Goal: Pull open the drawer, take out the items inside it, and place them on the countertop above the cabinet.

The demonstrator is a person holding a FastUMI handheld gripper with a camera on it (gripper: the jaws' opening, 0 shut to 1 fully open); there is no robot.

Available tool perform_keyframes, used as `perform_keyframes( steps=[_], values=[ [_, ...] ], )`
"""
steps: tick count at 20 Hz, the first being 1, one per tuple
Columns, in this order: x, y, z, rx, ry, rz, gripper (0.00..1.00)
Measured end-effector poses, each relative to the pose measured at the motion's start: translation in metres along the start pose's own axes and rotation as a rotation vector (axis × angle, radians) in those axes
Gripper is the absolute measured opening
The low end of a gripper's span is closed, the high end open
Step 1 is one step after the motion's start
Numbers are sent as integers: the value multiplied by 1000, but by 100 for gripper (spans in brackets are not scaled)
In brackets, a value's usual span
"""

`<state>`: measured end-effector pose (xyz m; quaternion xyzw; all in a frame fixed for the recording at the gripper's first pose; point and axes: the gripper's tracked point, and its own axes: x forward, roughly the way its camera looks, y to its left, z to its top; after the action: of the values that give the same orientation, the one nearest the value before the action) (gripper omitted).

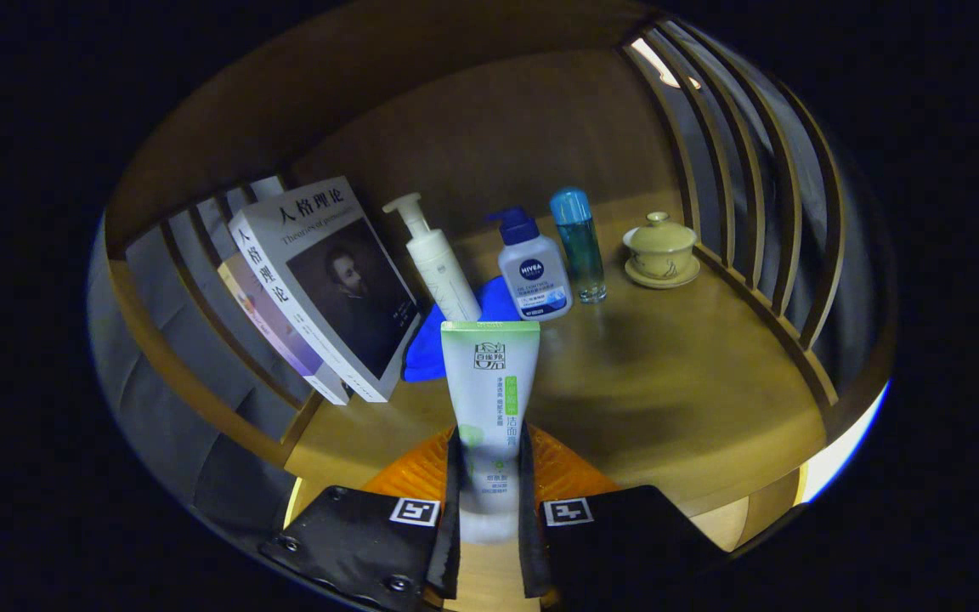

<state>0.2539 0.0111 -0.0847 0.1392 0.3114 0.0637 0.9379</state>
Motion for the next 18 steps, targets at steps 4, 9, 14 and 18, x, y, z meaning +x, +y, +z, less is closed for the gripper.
perform_keyframes(
  steps=[4, 9, 14, 18],
  values=[
    [19, 8, -4, 49, 35, -8, 30],
    [31, 1, 1, 120, 38, -36, 35],
    [29, 11, -8, 79, 44, -15, 50],
    [19, 21, -2, 34, -18, 11, 77]
  ],
)
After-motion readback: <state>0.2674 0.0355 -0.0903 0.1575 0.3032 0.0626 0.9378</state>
